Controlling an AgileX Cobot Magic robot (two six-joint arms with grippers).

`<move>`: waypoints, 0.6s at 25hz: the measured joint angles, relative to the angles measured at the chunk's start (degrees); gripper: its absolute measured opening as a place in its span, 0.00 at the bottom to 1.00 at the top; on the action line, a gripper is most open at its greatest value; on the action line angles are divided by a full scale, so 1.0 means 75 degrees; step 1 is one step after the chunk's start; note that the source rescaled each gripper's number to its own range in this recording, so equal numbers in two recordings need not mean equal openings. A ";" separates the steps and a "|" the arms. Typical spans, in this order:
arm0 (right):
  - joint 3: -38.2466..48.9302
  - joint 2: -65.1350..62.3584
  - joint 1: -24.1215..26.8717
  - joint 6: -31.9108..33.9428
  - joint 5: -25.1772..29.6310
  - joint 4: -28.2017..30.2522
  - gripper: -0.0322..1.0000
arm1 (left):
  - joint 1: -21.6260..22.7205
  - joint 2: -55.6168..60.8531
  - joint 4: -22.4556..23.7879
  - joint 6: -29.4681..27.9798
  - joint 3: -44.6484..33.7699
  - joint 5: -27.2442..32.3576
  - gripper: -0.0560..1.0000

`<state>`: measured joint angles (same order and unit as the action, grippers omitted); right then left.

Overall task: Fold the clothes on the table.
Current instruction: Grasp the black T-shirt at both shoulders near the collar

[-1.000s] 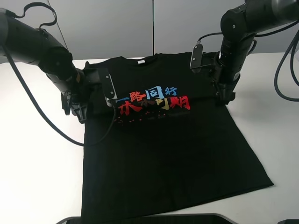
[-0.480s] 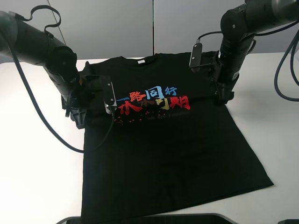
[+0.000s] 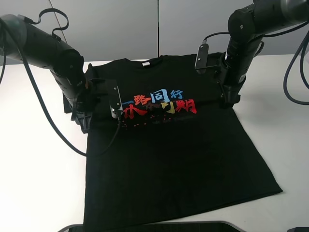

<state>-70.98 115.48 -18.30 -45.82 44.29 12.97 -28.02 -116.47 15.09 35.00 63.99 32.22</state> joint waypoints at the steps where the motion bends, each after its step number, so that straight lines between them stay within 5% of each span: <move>1: 0.0000 0.0000 0.0000 0.0000 0.0000 0.0000 0.76 | 0.0000 -0.0018 -0.0001 0.0000 0.0036 0.0000 0.59; 5: 0.0000 0.0000 0.0000 0.0000 0.0000 -0.0009 0.75 | 0.0000 -0.0028 -0.0033 0.0000 0.0091 0.0050 0.45; 15: 0.0000 0.0000 0.0000 0.0000 -0.0055 -0.0202 0.75 | 0.0000 -0.0028 -0.0406 0.0151 0.0091 0.0104 0.43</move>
<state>-70.98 115.48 -18.30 -45.82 43.88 11.45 -28.02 -116.68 12.04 36.14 64.68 33.00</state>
